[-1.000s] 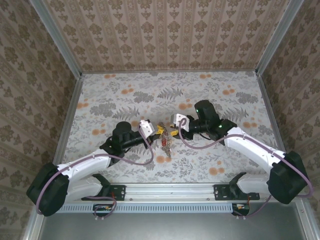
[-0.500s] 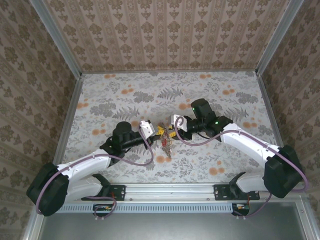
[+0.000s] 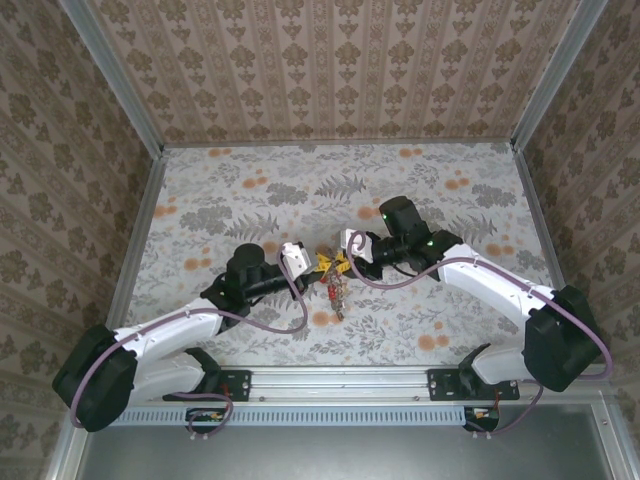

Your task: Put the keys on the keyring

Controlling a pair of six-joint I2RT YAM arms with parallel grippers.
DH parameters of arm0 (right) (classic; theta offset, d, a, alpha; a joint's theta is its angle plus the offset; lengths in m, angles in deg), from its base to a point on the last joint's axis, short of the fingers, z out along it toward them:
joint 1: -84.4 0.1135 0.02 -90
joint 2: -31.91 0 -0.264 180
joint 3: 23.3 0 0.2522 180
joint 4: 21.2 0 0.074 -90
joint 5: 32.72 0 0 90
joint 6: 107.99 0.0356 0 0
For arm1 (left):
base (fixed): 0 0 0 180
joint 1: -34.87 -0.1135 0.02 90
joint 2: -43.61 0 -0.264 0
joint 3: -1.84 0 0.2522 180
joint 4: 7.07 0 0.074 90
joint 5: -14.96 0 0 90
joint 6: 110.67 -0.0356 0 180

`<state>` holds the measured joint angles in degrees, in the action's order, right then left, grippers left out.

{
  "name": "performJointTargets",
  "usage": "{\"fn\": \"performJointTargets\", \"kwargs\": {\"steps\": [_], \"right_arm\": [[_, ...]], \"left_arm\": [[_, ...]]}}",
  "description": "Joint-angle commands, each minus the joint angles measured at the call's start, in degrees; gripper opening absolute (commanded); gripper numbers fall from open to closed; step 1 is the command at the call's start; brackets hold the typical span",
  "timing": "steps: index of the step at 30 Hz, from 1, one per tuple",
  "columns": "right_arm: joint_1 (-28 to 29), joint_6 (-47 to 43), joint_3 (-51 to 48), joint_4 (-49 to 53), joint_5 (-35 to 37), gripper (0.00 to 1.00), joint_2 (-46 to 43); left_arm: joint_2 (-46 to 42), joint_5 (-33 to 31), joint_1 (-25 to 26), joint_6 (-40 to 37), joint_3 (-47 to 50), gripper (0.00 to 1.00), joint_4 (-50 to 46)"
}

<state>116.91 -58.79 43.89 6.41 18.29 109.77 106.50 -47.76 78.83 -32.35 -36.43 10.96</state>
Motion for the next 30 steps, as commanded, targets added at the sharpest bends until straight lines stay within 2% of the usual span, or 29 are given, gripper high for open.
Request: {"fn": "performJointTargets", "kwargs": {"steps": [1, 7, 12, 16, 17, 18, 21, 24, 30], "right_arm": [[-0.2, -1.5, 1.2, 1.4, -3.3, 0.21, 0.1], [-0.2, -2.8, 1.2, 2.9, -2.6, 0.04, 0.2], [-0.2, -3.7, 1.9, 4.8, -0.5, 0.00, -0.4], [0.5, -5.8, 4.0, 9.9, 2.3, 0.00, -0.9], [0.9, -6.7, 4.6, 11.4, 3.9, 0.00, -1.0], [1.3, -7.5, 5.2, 13.1, 5.6, 0.00, -1.0], [2.3, -9.5, 6.7, 16.6, 8.7, 0.00, -1.0], [2.6, -9.0, 7.1, 18.1, 9.3, 0.00, -1.4], [2.7, -7.6, 7.8, 17.9, 9.4, 0.00, -1.7]], "left_arm": [[-0.1, 1.7, 0.4, -1.1, -2.6, 0.00, 3.3], [0.4, 1.8, 0.5, -1.1, -3.1, 0.00, 3.1], [-0.8, 1.9, 0.5, -2.8, -3.6, 0.00, -1.8], [-2.3, 2.1, -0.1, -7.2, -7.4, 0.16, -15.9], [-2.4, 2.8, -0.8, -6.0, -7.6, 0.30, -16.4], [-2.5, 4.7, -1.8, -5.0, -7.5, 0.36, -16.4], [-1.8, 8.8, -3.4, -4.4, -8.8, 0.38, -19.1], [-0.2, 14.5, -3.9, -7.0, -11.7, 0.38, -24.6], [2.9, 21.2, -4.1, -7.2, -14.0, 0.39, -26.4]]}}
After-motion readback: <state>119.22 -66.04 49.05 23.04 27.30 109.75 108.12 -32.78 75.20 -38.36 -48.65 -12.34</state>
